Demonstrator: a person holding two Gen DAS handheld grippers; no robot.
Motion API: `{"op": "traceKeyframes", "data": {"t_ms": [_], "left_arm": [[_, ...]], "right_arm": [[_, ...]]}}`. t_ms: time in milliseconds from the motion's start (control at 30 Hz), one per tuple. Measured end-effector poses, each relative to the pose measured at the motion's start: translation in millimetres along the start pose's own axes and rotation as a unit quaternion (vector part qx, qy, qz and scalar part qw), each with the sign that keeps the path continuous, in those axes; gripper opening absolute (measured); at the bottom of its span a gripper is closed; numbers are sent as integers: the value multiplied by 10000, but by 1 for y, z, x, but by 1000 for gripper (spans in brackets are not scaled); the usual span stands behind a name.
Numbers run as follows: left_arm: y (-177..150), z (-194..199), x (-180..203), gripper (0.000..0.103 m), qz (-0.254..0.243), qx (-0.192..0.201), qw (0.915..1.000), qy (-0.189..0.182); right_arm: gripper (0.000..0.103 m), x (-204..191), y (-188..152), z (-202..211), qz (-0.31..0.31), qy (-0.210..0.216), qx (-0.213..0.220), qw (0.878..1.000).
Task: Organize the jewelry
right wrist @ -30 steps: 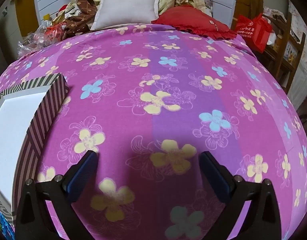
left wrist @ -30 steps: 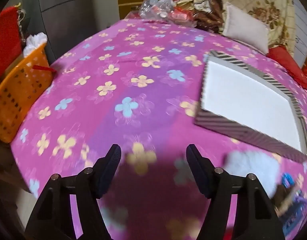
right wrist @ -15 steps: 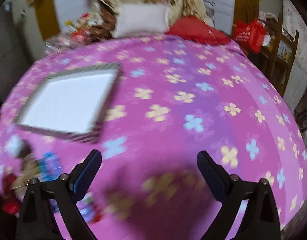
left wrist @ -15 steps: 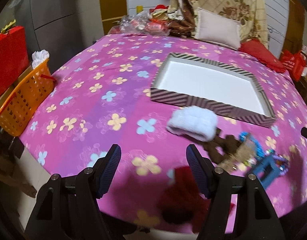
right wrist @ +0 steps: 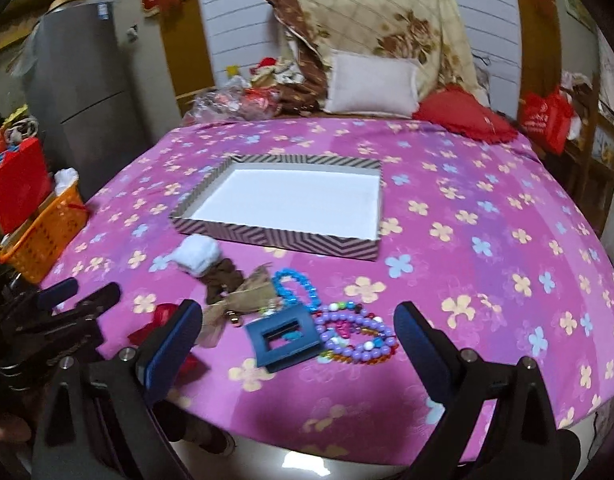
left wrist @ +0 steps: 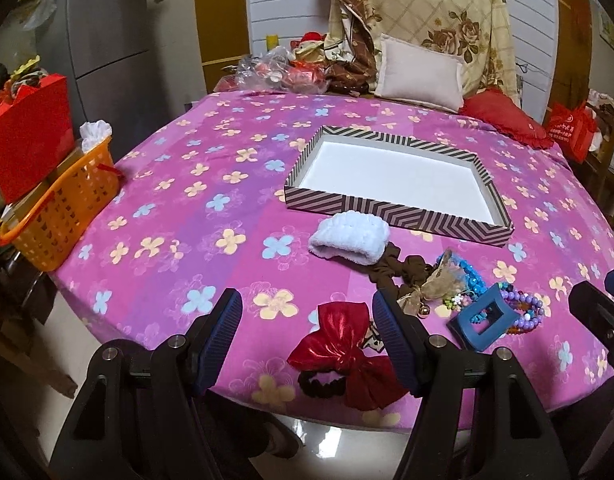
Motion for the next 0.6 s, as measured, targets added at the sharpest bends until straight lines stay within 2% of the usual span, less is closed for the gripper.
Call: {"op": "traceKeyframes", "data": {"t_ms": [167, 600], "left_arm": [[-1, 4, 0, 69, -9, 29, 10000, -5], [-4, 7, 9, 69, -59, 14, 10000, -58]], "right_arm": [[99, -10, -2, 6, 144, -42, -10, 9999], [99, -11, -3, 6, 5, -56, -31, 10000]]}}
Point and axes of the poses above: each gripper's, at about its wrist camera, not at the fingertips, and z roughly against the way its jaws point, x to its right, y to its top, the point moved 7 cm from there along -z, roughly the way its jaws point, and after that the axes turned 4 degrees about -y, right-handed, at the moved point
